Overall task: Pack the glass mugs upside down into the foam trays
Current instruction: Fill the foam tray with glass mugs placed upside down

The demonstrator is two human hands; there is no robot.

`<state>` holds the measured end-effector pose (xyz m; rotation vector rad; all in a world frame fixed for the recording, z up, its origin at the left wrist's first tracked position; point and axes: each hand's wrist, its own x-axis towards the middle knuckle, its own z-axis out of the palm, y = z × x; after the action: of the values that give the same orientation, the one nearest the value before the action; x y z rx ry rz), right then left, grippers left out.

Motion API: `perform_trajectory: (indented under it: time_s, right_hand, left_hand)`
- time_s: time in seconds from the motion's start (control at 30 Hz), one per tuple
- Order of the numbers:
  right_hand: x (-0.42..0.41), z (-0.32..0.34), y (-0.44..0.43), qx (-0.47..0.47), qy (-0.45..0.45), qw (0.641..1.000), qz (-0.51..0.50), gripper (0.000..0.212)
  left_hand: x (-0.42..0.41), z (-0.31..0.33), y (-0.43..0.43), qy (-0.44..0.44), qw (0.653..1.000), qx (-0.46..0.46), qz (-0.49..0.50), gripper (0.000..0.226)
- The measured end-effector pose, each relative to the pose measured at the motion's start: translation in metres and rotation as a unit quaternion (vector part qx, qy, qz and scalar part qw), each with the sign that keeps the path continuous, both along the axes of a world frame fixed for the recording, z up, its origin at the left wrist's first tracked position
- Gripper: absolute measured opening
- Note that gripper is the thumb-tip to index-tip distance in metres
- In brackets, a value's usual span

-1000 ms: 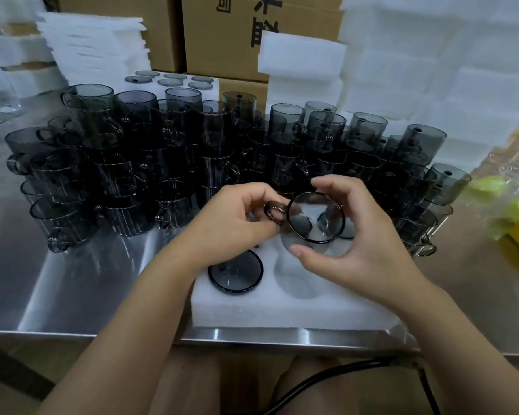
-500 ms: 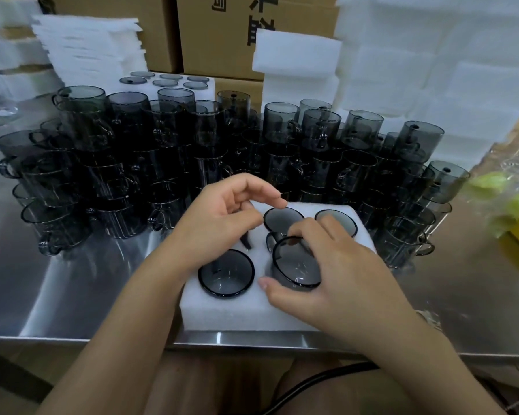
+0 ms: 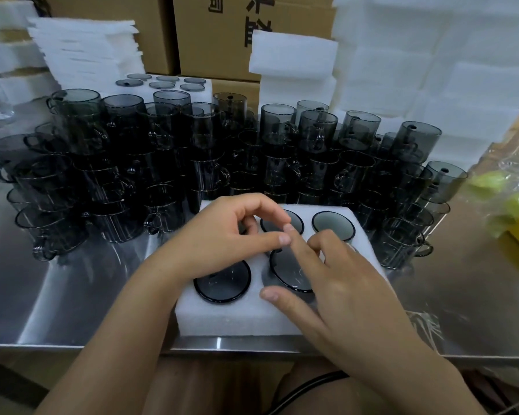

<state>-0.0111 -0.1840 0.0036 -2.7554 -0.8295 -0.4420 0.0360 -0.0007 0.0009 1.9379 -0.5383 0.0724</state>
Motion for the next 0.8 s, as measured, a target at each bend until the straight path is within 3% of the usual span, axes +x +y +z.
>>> perform_trajectory:
  time_s: [0.17, 0.47, 0.73, 0.8]
  right_hand:
    - [0.0, -0.004, -0.002, 0.024, 0.013, 1.0, -0.009, 0.074]
    - [0.012, -0.005, -0.004, 0.037, 0.105, 0.994, -0.007, 0.091]
    - [0.022, -0.003, -0.014, -0.037, 0.052, 0.997, 0.036, 0.084]
    - [0.026, -0.001, -0.019, 0.015, 0.093, 0.992, 0.078, 0.07]
  left_hand:
    - [0.001, 0.0, 0.001, 0.007, 1.0, 0.011, -0.018, 0.02]
    - [0.0, -0.001, 0.002, -0.01, 0.993, 0.114, -0.008, 0.028]
    - [-0.001, 0.002, 0.001, -0.016, 0.993, 0.119, -0.001, 0.018]
    - [-0.001, 0.002, 0.0, -0.015, 0.994, 0.109, 0.001, 0.017]
